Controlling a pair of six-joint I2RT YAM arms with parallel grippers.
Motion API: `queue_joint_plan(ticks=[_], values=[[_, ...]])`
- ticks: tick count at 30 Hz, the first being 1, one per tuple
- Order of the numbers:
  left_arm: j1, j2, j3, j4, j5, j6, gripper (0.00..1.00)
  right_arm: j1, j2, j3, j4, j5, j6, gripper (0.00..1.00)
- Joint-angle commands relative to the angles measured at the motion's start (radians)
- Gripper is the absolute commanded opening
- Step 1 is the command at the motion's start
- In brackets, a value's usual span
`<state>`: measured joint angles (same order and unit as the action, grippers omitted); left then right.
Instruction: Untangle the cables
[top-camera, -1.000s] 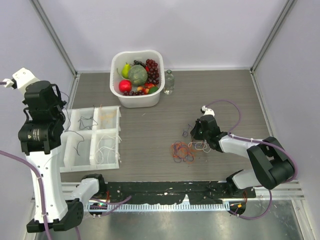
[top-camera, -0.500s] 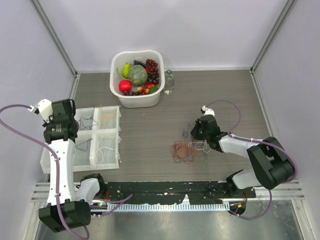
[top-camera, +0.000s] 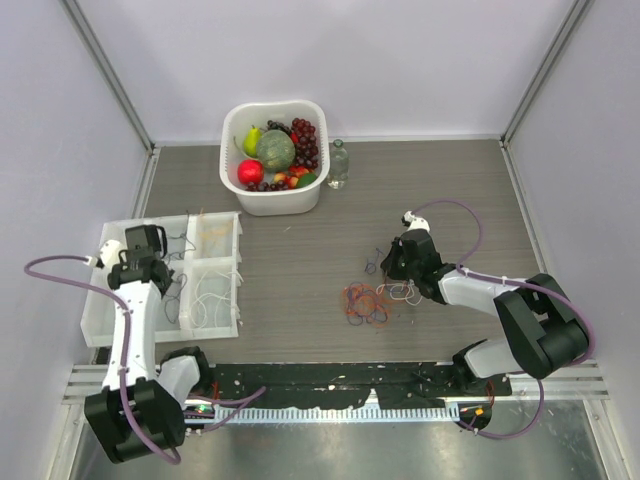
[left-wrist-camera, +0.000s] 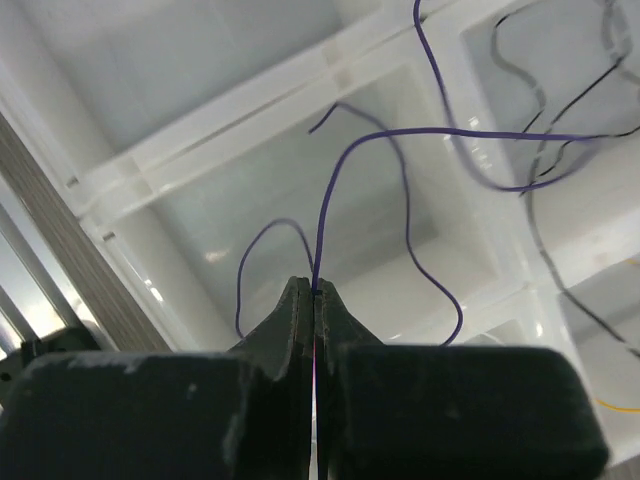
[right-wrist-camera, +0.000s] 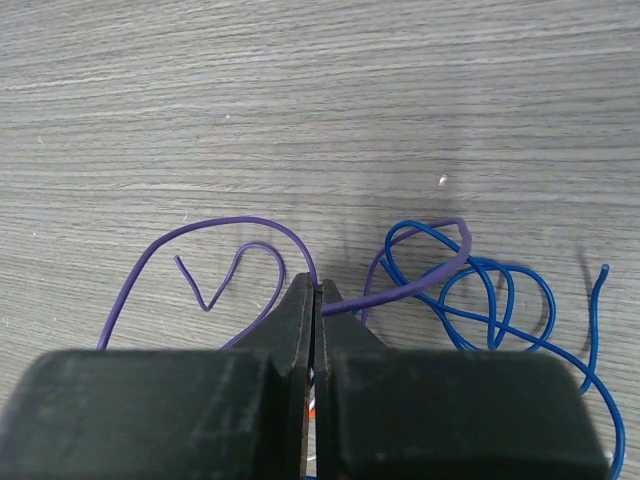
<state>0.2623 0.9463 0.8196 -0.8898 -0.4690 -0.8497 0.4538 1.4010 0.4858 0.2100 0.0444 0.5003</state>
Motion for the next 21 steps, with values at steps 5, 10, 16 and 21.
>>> queue_joint_plan(ticks=[5,10,16,21], values=[[0.011,0.074,-0.082,0.098,0.012,-0.092,0.0,-0.007,-0.016,0.005,0.037,-0.003,0.006,0.01],[0.041,0.036,-0.115,0.04,0.007,-0.164,0.0,-0.009,-0.013,0.005,0.037,-0.003,0.004,0.01],[0.043,-0.101,-0.148,-0.064,-0.022,-0.248,0.0,-0.01,0.0,0.008,0.04,-0.011,0.006,0.01],[0.041,-0.213,-0.143,-0.146,-0.02,-0.282,0.0,-0.01,0.015,0.013,0.046,-0.026,0.009,0.01]])
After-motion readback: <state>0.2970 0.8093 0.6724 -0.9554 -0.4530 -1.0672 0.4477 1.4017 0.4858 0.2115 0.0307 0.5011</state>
